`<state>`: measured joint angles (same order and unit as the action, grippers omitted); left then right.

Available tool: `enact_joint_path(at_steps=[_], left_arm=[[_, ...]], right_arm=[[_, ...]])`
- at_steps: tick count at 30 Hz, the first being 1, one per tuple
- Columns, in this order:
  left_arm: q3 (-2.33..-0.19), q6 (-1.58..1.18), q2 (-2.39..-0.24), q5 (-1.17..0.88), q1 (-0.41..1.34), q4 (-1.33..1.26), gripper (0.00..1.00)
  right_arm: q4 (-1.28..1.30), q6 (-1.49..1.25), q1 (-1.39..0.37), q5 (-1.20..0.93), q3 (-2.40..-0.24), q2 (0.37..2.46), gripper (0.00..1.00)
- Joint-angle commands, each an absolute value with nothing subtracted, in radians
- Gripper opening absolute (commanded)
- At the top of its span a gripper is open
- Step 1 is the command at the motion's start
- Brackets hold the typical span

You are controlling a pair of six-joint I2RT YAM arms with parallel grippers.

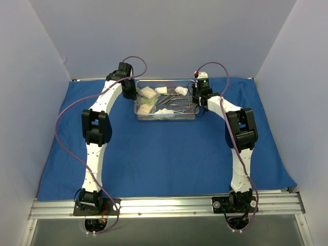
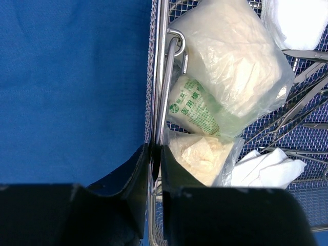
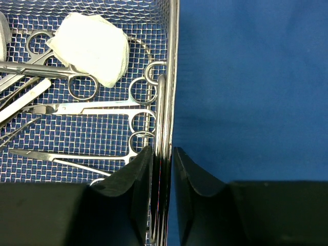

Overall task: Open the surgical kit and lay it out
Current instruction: Move the container from the surgical kit.

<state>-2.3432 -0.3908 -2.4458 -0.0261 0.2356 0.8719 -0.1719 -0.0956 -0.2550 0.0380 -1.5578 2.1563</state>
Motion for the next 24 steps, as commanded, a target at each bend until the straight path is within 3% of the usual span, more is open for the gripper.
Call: enact_joint_path(at_steps=[1, 2, 4, 5, 8, 9, 15, 19, 21, 24], left_arm=[[-2.379, -0.403, -2.459, 0.031, 0.209, 0.844, 0.21], [-2.381, -0.402, -2.453, 0.031, 0.209, 0.845, 0.35], [-2.384, -0.396, -2.434, 0.041, 0.209, 0.845, 0.44], [-2.390, -0.394, -2.425, 0.044, 0.209, 0.847, 0.56], [-2.413, -0.387, -2.379, 0.057, 0.209, 0.848, 0.76], [-2.422, -0.387, -2.346, 0.070, 0.209, 0.851, 0.92], [-2.392, -0.385, -2.157, 0.130, 0.215, 0.850, 0.94], [-2.237, -0.382, -1.982, 0.179, 0.227, 0.792, 0.94], [-2.096, -0.387, -1.861, 0.201, 0.229, 0.744, 0.94], [-1.896, -0.410, -1.703, 0.215, 0.229, 0.694, 0.94]], right_arm=[[-0.192, -0.066, -0.249, 0.031, -1.591, 2.143, 0.22], [-0.190, -0.064, -0.249, 0.032, -1.591, 2.140, 0.27], [-0.190, -0.060, -0.249, 0.034, -1.592, 2.122, 0.34], [-0.183, -0.058, -0.249, 0.032, -1.595, 2.115, 0.41], [-0.176, -0.051, -0.249, 0.041, -1.606, 2.073, 0.47], [-0.176, -0.051, -0.250, 0.046, -1.608, 2.057, 0.50], [-0.164, -0.055, -0.250, 0.112, -1.608, 1.896, 0.80], [-0.178, -0.130, -0.229, 0.175, -1.566, 1.734, 0.85], [-0.205, -0.158, -0.213, 0.224, -1.510, 1.647, 0.99], [-0.319, -0.161, -0.187, 0.242, -1.370, 1.551, 1.00]])
